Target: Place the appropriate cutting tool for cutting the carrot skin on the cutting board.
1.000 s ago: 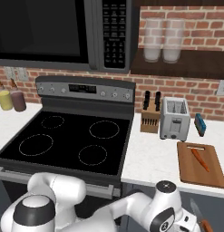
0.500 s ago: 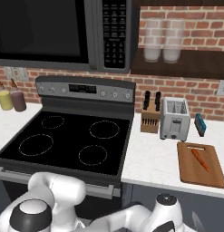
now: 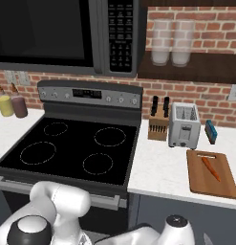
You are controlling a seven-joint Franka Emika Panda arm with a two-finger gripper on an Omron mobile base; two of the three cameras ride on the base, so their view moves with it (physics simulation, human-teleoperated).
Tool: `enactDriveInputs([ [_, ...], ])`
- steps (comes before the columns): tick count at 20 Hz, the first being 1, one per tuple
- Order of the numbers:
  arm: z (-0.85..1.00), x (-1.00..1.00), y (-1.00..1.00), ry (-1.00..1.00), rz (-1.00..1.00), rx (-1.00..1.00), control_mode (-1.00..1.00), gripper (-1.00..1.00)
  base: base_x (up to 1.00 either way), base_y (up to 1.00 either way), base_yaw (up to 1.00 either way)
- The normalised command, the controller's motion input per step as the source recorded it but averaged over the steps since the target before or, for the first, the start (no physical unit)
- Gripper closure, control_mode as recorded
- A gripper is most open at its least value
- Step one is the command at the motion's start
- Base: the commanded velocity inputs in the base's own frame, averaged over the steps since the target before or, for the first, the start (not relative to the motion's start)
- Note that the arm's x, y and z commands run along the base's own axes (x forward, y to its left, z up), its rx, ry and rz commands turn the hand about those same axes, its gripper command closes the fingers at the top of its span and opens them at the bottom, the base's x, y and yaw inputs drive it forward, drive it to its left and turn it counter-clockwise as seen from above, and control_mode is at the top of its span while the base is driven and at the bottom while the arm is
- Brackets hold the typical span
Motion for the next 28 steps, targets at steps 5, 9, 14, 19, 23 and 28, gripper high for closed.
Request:
enactDriveInputs([
  [5,0.68,0.08,0.0,0.05,0.0,0.07,-1.0,-1.0,0.0,0.0,0.0],
  [9,0.7,0.39,0.0,0.07,0.08,0.1,-1.0,-1.0,0.0,0.0,0.0],
  [14,0.01,0.28,0.14,0.04,0.16,0.1,-1.0,-1.0,0.0,0.0,0.0],
  [19,0.0,0.68,0.2,0.0,0.18,0.08,-1.0,-1.0,0.0,0.0,0.0],
  [23,-0.15,0.1,0.23,-0.01,0.16,0.08,-1.0,-1.0,0.0,0.0,0.0],
  [28,-0.36,0.0,0.0,-0.01,0.08,0.11,-1.0,-1.0,0.0,0.0,0.0],
])
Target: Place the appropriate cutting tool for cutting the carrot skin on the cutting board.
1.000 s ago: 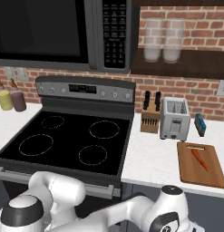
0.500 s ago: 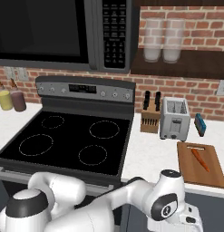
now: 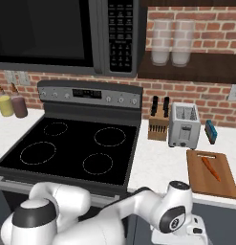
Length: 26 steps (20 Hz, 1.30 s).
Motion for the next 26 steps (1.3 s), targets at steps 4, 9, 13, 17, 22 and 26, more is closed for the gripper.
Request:
enactDriveInputs([
  [4,-0.32,0.08,-0.15,0.0,0.03,0.13,-1.0,-1.0,0.0,0.0,0.0],
  [9,-0.19,0.37,-0.03,0.02,0.01,0.1,-1.0,-1.0,0.0,0.0,0.0],
  [13,-0.03,0.48,0.0,0.06,0.0,0.04,-1.0,-1.0,0.0,0.0,0.0],
  [17,-0.28,0.18,0.0,0.03,0.0,0.01,-1.0,-1.0,0.0,0.0,0.0],
  [22,-0.44,0.01,-0.16,0.0,0.0,0.0,-1.0,-1.0,0.0,0.0,0.0],
  [26,-0.4,0.0,-0.13,0.0,0.0,0.0,-1.0,-1.0,0.0,0.0,0.0],
])
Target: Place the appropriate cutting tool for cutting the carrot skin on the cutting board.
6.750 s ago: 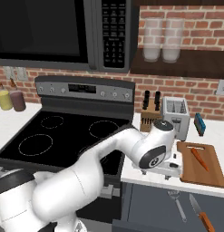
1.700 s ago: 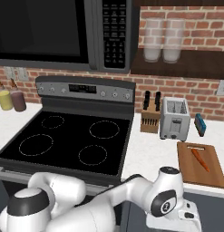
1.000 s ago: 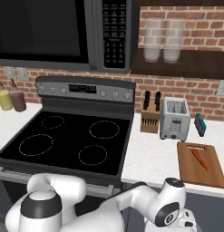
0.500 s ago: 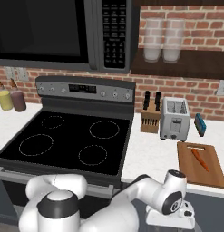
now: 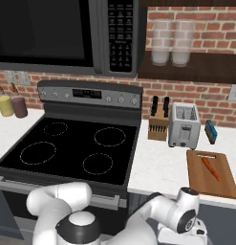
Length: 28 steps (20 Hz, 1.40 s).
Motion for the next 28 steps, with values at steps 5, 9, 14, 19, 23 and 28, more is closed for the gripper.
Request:
enactDriveInputs([
  [5,-0.14,0.13,-0.22,0.0,0.0,0.0,-1.0,-1.0,0.0,0.0,0.0],
  [9,-0.09,0.04,-0.4,0.0,0.0,0.0,-1.0,-1.0,0.0,0.0,0.0],
  [14,-0.21,0.0,-0.43,0.0,0.0,0.0,-1.0,-1.0,0.0,0.0,0.0],
  [19,-0.33,0.02,-0.07,0.0,0.0,0.0,-1.0,-1.0,0.0,0.0,0.0],
  [23,-0.28,0.0,0.0,0.0,0.0,0.0,-1.0,-1.0,0.0,0.0,0.0],
  [28,-0.3,-0.17,-0.01,0.0,0.0,0.0,-1.0,1.0,0.0,0.0,0.0],
])
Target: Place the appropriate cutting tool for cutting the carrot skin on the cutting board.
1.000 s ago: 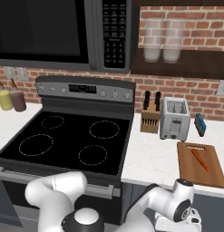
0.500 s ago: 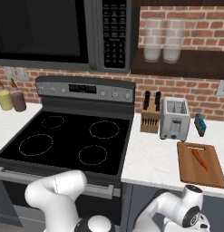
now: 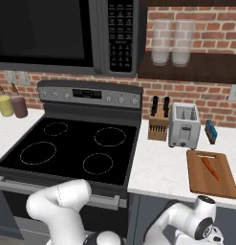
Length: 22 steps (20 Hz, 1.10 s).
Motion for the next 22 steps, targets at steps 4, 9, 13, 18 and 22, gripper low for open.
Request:
enactDriveInputs([
  [4,-0.42,-0.68,0.0,0.0,0.0,0.0,-1.0,1.0,0.0,0.0,0.0],
  [9,-0.16,-0.31,0.0,0.01,0.0,0.0,-1.0,1.0,0.0,0.0,0.0],
  [13,0.34,-0.15,0.0,-0.01,0.0,0.0,-1.0,1.0,0.0,0.0,0.0],
  [18,0.97,-0.58,0.12,0.0,0.0,0.0,-1.0,1.0,0.0,0.0,0.0],
  [22,1.0,-0.34,0.06,0.0,0.01,0.0,-1.0,1.0,0.0,0.0,0.0],
])
